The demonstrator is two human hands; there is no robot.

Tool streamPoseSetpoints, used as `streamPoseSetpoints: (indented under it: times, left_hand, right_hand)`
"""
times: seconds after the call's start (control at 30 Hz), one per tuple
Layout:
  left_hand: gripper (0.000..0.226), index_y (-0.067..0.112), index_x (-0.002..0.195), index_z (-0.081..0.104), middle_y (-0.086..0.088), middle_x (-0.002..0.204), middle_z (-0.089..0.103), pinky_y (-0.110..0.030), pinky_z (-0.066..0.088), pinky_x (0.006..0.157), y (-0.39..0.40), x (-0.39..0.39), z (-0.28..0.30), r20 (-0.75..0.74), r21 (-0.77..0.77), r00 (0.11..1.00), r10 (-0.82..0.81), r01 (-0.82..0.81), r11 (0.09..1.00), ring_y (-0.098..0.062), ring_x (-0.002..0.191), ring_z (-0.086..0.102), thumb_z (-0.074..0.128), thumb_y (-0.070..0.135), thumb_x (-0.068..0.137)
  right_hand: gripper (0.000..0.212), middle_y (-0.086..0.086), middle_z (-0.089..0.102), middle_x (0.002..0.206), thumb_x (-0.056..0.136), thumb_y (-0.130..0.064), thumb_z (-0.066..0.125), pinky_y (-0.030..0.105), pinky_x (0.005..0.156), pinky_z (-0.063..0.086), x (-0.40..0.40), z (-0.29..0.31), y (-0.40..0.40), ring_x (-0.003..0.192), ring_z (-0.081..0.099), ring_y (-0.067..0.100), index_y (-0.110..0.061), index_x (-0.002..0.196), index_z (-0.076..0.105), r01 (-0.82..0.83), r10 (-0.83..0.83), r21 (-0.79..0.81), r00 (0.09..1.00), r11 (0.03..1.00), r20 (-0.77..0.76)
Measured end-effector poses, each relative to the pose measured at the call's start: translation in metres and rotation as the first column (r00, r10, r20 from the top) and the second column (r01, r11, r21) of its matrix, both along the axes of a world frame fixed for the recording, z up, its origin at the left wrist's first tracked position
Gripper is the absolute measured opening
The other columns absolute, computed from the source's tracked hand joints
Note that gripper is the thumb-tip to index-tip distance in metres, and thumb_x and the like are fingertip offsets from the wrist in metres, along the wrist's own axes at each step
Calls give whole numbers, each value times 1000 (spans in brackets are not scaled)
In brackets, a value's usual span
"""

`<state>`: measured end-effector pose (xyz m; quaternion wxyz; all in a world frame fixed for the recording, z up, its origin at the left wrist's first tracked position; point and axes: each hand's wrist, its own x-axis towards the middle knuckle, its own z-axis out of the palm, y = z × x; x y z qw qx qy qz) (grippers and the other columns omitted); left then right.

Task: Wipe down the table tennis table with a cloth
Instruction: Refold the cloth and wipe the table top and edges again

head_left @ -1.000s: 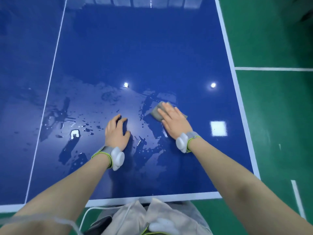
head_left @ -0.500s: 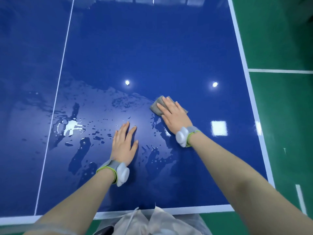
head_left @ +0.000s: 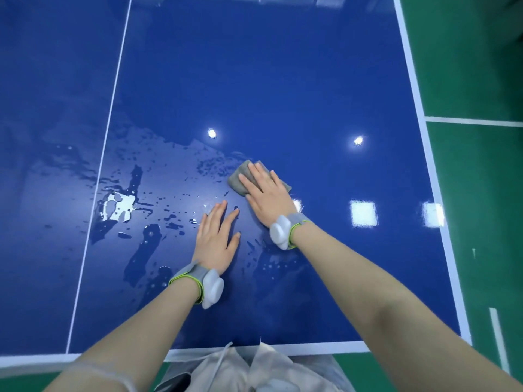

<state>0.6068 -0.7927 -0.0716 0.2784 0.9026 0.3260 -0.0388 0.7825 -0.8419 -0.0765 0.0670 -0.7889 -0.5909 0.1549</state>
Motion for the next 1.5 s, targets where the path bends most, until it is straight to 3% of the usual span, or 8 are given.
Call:
streamPoseSetpoints:
  times: [0.1,0.27,0.4,0.57,0.87,1.0,1.2,1.5]
  left_hand:
    - [72,23,145,26,1,156,7,-12,-24,104,4,-6,1,-2,-6,999,-39,39,999,-14,144,-1,9,54,82]
    - [62,22,145,26,0,156,6,-12,-23,104,6,-10,1,-3,-1,998,-69,69,998,-15,144,-2,19,42,87]
    - [61,20,144,29,-1,156,8,-14,-22,105,4,-13,1,11,-4,998,-67,67,998,-16,144,0,23,38,86]
    - [60,20,143,33,-2,156,7,-12,-23,104,2,-20,2,20,14,993,-121,120,993,-17,144,0,23,37,86]
    - [56,22,143,32,0,156,8,-21,-16,109,-5,-37,1,11,15,993,-121,121,993,-16,144,-1,22,35,89]
    - [51,22,143,31,0,156,9,-21,-15,109,-9,-40,1,21,12,994,-104,104,994,-15,144,0,28,33,93]
    - [58,13,146,19,0,155,14,-23,-7,113,-18,-47,2,63,-17,998,4,-3,1000,-13,144,6,45,18,95]
    - [54,11,144,25,-2,156,10,-29,-6,114,-42,-54,7,-7,-8,999,53,-54,999,-16,145,2,45,16,95]
  right_hand:
    - [46,17,27,153,98,-22,31,47,114,19,18,-4,-13,142,26,33,-12,142,43,99,-106,82,991,992,79]
    - [49,12,4,159,103,-21,30,38,117,-4,-11,0,-20,147,2,26,-16,151,19,550,-550,2,835,835,7]
    - [48,17,48,141,90,-25,33,48,103,39,-54,-3,-24,129,47,33,-12,130,57,429,-429,10,902,903,46]
    - [50,16,50,139,89,-25,30,47,101,40,-47,-3,-59,126,51,32,-11,128,59,88,-87,-7,994,996,71]
    - [47,19,25,153,97,-15,46,44,115,12,-71,-2,-68,142,23,34,-8,143,39,684,-685,53,729,728,5]
    - [48,16,51,138,88,-25,35,47,102,41,-108,-1,-71,127,50,32,-11,127,59,518,-518,9,855,855,36]
    - [48,15,49,140,88,-22,34,47,101,44,-90,-8,-113,127,49,31,-13,129,58,79,-78,-4,991,997,108]
    - [43,18,57,131,83,-21,44,51,94,45,-108,-5,-134,118,57,34,-12,120,64,620,-627,103,777,777,51]
